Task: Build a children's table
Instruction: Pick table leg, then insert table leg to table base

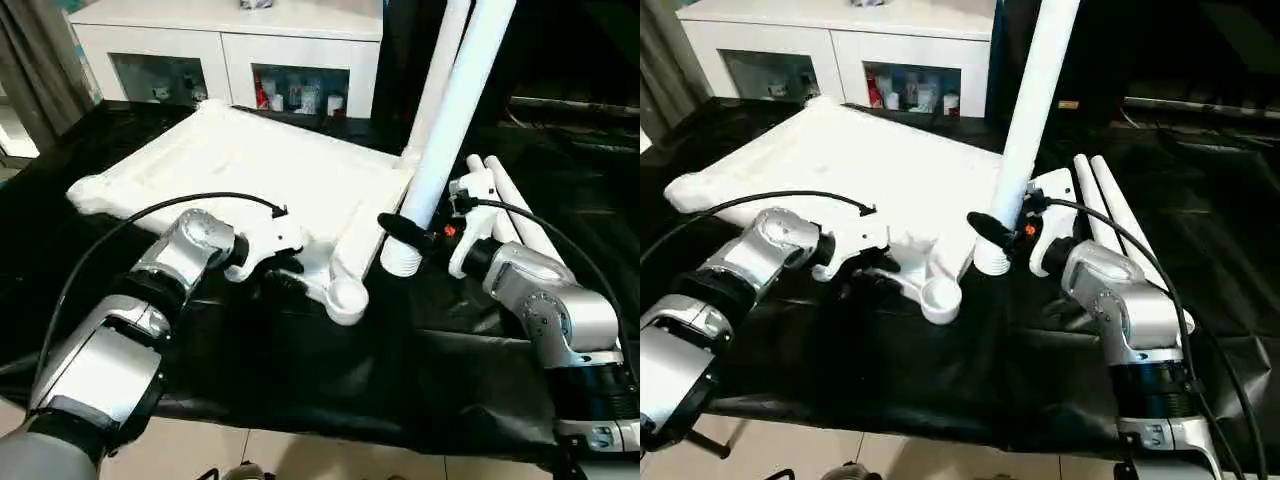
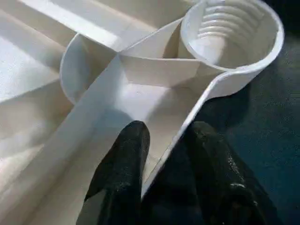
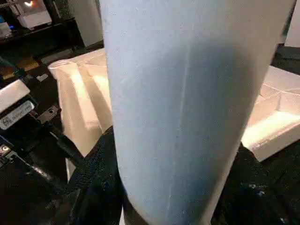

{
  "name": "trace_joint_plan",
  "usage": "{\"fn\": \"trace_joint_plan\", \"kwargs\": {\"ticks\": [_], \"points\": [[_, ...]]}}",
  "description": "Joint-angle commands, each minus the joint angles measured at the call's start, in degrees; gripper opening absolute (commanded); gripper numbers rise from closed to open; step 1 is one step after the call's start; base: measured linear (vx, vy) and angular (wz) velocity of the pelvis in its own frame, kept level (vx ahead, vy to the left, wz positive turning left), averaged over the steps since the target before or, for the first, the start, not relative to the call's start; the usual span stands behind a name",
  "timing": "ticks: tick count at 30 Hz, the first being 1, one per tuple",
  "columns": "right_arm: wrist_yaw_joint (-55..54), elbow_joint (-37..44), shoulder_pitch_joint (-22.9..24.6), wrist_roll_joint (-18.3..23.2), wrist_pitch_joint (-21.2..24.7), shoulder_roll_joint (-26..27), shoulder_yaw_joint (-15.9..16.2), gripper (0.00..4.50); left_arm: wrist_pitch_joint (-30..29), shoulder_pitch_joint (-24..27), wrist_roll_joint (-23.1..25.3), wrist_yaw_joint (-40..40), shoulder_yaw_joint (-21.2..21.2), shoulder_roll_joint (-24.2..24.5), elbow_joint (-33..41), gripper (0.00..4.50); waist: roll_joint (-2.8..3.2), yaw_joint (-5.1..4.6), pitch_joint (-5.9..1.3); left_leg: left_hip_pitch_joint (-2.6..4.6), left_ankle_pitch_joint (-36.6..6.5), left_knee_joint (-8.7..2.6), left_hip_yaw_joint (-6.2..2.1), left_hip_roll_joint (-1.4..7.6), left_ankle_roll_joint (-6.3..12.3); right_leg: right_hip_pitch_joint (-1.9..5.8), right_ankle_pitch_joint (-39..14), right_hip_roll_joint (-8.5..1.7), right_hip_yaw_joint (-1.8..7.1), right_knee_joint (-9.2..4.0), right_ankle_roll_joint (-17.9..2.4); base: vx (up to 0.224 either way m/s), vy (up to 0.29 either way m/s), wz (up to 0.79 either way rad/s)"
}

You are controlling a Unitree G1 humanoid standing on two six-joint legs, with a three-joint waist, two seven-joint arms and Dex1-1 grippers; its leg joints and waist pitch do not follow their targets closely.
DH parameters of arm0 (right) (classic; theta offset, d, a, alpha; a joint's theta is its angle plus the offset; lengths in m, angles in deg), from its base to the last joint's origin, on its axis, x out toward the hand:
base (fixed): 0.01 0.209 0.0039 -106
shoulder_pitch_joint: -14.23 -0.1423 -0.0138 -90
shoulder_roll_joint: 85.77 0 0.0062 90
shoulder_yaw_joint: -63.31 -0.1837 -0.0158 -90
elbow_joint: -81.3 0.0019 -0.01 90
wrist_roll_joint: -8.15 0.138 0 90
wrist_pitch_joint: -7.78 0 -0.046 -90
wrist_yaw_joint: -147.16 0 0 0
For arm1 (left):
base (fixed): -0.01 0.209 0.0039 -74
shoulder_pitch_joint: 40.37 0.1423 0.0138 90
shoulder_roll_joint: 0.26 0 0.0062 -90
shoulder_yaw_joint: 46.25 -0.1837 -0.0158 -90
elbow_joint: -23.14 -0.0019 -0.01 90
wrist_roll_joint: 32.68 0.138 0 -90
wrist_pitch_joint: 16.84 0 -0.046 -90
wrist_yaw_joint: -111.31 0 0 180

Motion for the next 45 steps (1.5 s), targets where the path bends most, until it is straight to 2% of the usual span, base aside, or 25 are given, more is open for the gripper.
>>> {"fn": "trace_joint_plan", "kwargs": {"ticks": [1,4,5,7,12,14,15,18,19,21,22,24,25,26,27,30,32,34,35,38,40,41,45], "points": [[-0.23,-0.37,-1.37,-0.26,-1.09,-0.47,-0.40,1.89,-3.62,1.50,-0.55,0.84,0.62,-0.52,0.30,1.25,-0.44,0.31,-4.51,0.49,-8.82,-3.62,-0.70,2.29,0.72,3.48,-13.55,-5.47,3.08,-4.80,-11.28,0.000,0.000,0.00],[-0.30,-0.49,-1.38,-0.27,-1.00,-0.42,-0.56,1.89,-6.68,2.46,-0.36,1.30,0.72,-0.90,1.81,1.05,-0.52,0.35,-4.61,0.30,-7.99,-3.63,-0.78,2.33,1.04,3.65,-11.87,-5.44,3.06,-4.57,-11.38,0.000,0.000,0.00],[-0.47,-0.57,-1.38,-0.23,-0.86,-0.34,-0.78,1.89,-10.45,3.38,-0.81,-0.38,1.37,-1.82,3.24,0.89,-0.48,0.26,-4.60,0.34,-8.06,-3.66,-0.79,2.34,1.13,3.62,-11.70,-5.40,3.01,-4.59,-11.51,0.000,0.000,0.00],[-0.68,-0.72,-1.37,-0.21,-0.78,-0.21,-1.01,1.89,-14.31,4.49,-1.47,-4.17,2.61,-3.31,4.55,0.81,-0.47,0.14,-4.55,0.49,-8.73,-3.58,-0.69,2.41,1.12,3.59,-12.09,-5.38,2.96,-4.55,-12.22,0.000,0.000,0.00],[-1.04,-0.79,-1.28,-0.15,-0.64,0.14,-1.06,1.89,-13.73,6.08,-2.09,-11.43,4.91,-5.05,6.05,0.54,-0.55,-0.01,-4.37,0.26,-9.71,-3.59,-0.76,2.10,1.34,3.73,-15.57,-5.24,2.84,-5.25,-10.71,0.000,0.000,0.00],[-1.16,-0.64,-1.12,-0.12,-0.57,0.30,-1.01,1.89,-10.59,7.70,-1.46,-13.80,5.11,-5.30,8.52,0.45,-0.69,-0.11,-4.42,0.13,-9.62,-3.67,-0.94,2.14,1.33,3.81,-18.24,-5.31,2.76,-5.45,-9.06,0.000,0.000,0.00],[-1.21,-0.59,-1.01,-0.13,-0.56,0.39,-0.97,1.89,-8.53,8.67,-0.61,-14.76,4.63,-5.17,9.58,0.39,-0.84,-0.29,-4.41,0.16,-9.56,-3.71,-0.86,2.07,1.45,3.61,-18.71,-5.09,2.71,-5.63,-8.46,0.000,0.000,0.00],[-1.29,-0.55,-0.87,-0.13,-0.57,0.51,-0.92,1.89,-7.44,10.59,0.26,-15.23,4.34,-5.04,12.47,0.22,-0.70,-0.58,-4.44,0.15,-9.45,-3.84,-0.95,2.43,1.51,3.45,-17.06,-5.12,2.83,-5.33,-8.83,0.000,0.000,0.00],[-1.31,-0.67,-0.86,-0.16,-0.62,0.53,-0.89,1.89,-9.09,12.15,-0.58,-14.86,4.95,-5.42,15.39,0.16,-0.86,-0.64,-4.52,0.29,-9.10,-3.78,-0.81,2.39,1.62,3.38,-15.57,-5.07,2.92,-5.13,-9.33,0.000,0.000,0.00],[-1.34,-0.80,-0.92,-0.19,-0.66,0.52,-0.87,1.89,-10.52,12.83,-1.13,-14.61,5.18,-5.61,16.97,0.04,-0.79,-0.60,-4.57,0.42,-9.04,-3.74,-0.75,2.43,1.63,3.34,-15.21,-5.23,2.93,-5.08,-9.76,0.000,0.000,0.00],[-1.34,-1.07,-1.07,-0.27,-0.74,0.51,-0.81,1.89,-11.42,13.37,-1.11,-14.52,4.98,-5.55,18.19,0.01,-0.91,-0.65,-4.50,0.29,-8.82,-3.78,-0.78,2.46,1.80,3.35,-15.05,-5.22,2.91,-5.04,-9.84,0.000,0.000,0.00],[-1.33,-1.44,-1.30,-0.38,-0.88,0.53,-0.68,1.89,-12.20,13.84,-0.87,-13.85,4.34,-5.23,19.11,0.00,-0.74,-0.65,-4.49,0.28,-8.52,-3.77,-0.76,2.45,1.86,3.27,-14.38,-5.12,2.91,-4.97,-10.00,0.000,0.000,0.00],[-1.34,-1.55,-1.38,-0.42,-0.91,0.57,-0.62,1.89,-12.68,13.86,-0.77,-13.51,4.09,-5.09,19.25,0.29,-0.82,-0.65,-4.48,0.31,-8.56,-3.79,-0.70,2.34,1.97,3.29,-14.84,-5.14,2.88,-5.11,-9.74,0.000,0.000,0.00],[-1.33,-1.61,-1.44,-0.45,-0.93,0.59,-0.51,1.89,-12.98,13.99,-0.80,-13.49,3.95,-4.99,19.52,0.29,-0.81,-0.65,-4.52,0.28,-8.35,-3.77,-0.69,2.30,2.03,3.32,-14.71,-5.14,2.88,-5.11,-9.66,0.000,0.000,0.00],[-1.30,-1.64,-1.48,-0.48,-0.94,0.58,-0.42,1.89,-13.75,13.99,-1.28,-13.48,4.28,-5.11,19.55,0.61,-0.96,-0.67,-4.51,0.27,-8.19,-3.82,-0.71,2.35,2.03,3.35,-14.40,-5.12,2.90,-5.06,-9.57,0.000,0.000,0.00],[-1.26,-1.66,-1.53,-0.50,-0.91,0.62,-0.32,1.89,-14.76,14.39,-1.62,-13.14,4.53,-4.98,20.62,0.69,-0.87,-0.69,-4.53,0.24,-7.79,-3.80,-0.73,2.32,2.20,3.34,-13.86,-5.12,2.89,-5.00,-9.52,0.000,0.000,0.00],[-1.20,-1.67,-1.55,-0.54,-0.90,0.62,-0.28,1.89,-14.83,14.65,-1.15,-13.59,4.52,-4.81,21.30,0.93,-0.78,-0.60,-4.57,0.31,-7.55,-3.83,-0.72,2.44,2.22,3.32,-12.86,-5.17,2.91,-4.92,-9.96,0.000,0.000,0.00],[-1.08,-1.73,-1.69,-0.56,-0.88,0.62,-0.23,1.89,-15.27,14.71,-0.84,-13.96,4.74,-4.60,21.60,1.01,-1.01,-0.67,-4.52,0.24,-7.54,-3.84,-0.66,2.37,2.30,3.34,-12.72,-5.08,2.90,-4.97,-9.92,0.000,0.000,0.00],[-1.08,-1.73,-1.69,-0.56,-0.88,0.62,-0.23,1.89,-15.27,14.71,-0.84,-13.96,4.74,-4.60,21.60,1.04,-0.92,-0.65,-4.52,0.25,-7.58,-3.84,-0.67,2.35,2.30,3.35,-12.89,-5.13,2.91,-4.95,-9.86,0.000,0.000,0.00],[-0.91,-1.87,-1.91,-0.48,-0.88,0.61,-0.21,1.89,-16.85,14.95,-1.34,-14.01,5.47,-4.40,22.93,1.04,-0.92,-0.71,-4.45,0.27,-7.98,-3.87,-0.68,2.36,2.13,3.34,-14.44,-5.21,2.90,-5.10,-9.47,0.000,0.000,0.00],[-0.79,-1.93,-1.95,-0.46,-0.91,0.59,-0.15,1.89,-17.22,14.98,-1.49,-13.97,5.67,-4.40,23.26,0.72,-0.93,-0.73,-4.44,0.30,-8.03,-3.87,-0.67,2.36,2.09,3.27,-14.71,-5.15,2.91,-5.12,-9.35,0.000,0.000,0.00],[-0.55,-1.94,-1.95,-0.50,-0.98,0.52,0.02,1.89,-17.24,14.98,-1.54,-13.91,5.73,-4.38,23.36,0.72,-0.91,-0.73,-4.42,0.31,-8.09,-3.86,-0.65,2.34,2.14,3.24,-14.93,-5.15,2.90,-5.20,-9.30,0.000,0.000,0.00],[0.13,-3.16,-2.44,-3.55,-3.57,0.29,3.16,1.89,-18.49,15.98,-2.02,-13.36,5.62,-4.05,25.08,0.30,-0.85,-0.85,-4.51,0.15,-7.91,-3.87,-0.74,2.40,1.82,3.30,-14.14,-5.20,2.86,-4.95,-9.52,0.000,0.000,0.00]]}}
